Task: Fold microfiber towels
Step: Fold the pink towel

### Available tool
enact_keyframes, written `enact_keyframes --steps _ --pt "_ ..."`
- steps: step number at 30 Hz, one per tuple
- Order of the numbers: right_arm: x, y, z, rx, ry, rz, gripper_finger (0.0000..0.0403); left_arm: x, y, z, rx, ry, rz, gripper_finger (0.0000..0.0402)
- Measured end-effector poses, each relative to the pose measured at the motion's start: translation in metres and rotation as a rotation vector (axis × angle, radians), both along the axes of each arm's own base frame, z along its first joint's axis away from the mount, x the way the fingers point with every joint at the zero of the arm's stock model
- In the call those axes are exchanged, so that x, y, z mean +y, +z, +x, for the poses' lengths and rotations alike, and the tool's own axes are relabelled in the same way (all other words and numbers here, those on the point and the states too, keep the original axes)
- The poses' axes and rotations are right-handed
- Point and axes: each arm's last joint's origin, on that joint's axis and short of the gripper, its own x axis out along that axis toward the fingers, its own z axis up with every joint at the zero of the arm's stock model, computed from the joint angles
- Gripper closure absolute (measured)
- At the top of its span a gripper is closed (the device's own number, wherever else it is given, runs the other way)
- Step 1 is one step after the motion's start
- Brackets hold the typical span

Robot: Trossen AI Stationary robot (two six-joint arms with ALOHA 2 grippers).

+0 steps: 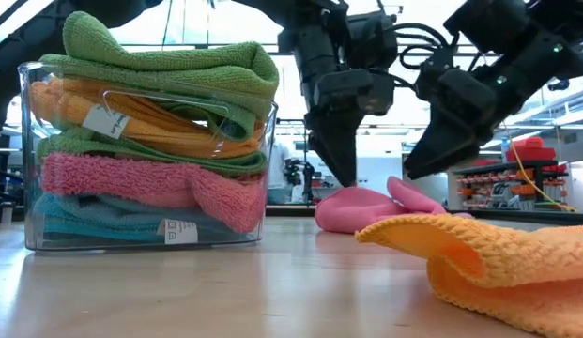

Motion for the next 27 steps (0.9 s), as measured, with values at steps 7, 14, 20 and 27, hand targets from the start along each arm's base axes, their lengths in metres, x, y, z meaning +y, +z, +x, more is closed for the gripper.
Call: enact_keyframes --steps 7,14,20,27 --pt "0.0 0.005 0.005 -0.075 -0.01 0.013 0.0164 0.028 0.01 -0.012 0.055 0.043 0.002 0.0289" --pt "0.016 0.006 0.005 -0.093 -0.032 -0.076 0.0173 0.033 0.01 -0.012 0.047 0.031 0.022 0.0318" --pt "0.018 -0.006 0.013 -0.043 -0.061 -0.129 0.0173 0.029 0.01 -0.011 0.039 -0.008 0.044 0.0332" --pt "0.018 -0.015 0.023 -0.056 -0.015 -0.136 0.019 0.049 0.008 -0.026 0.16 0.012 0.04 0.0334"
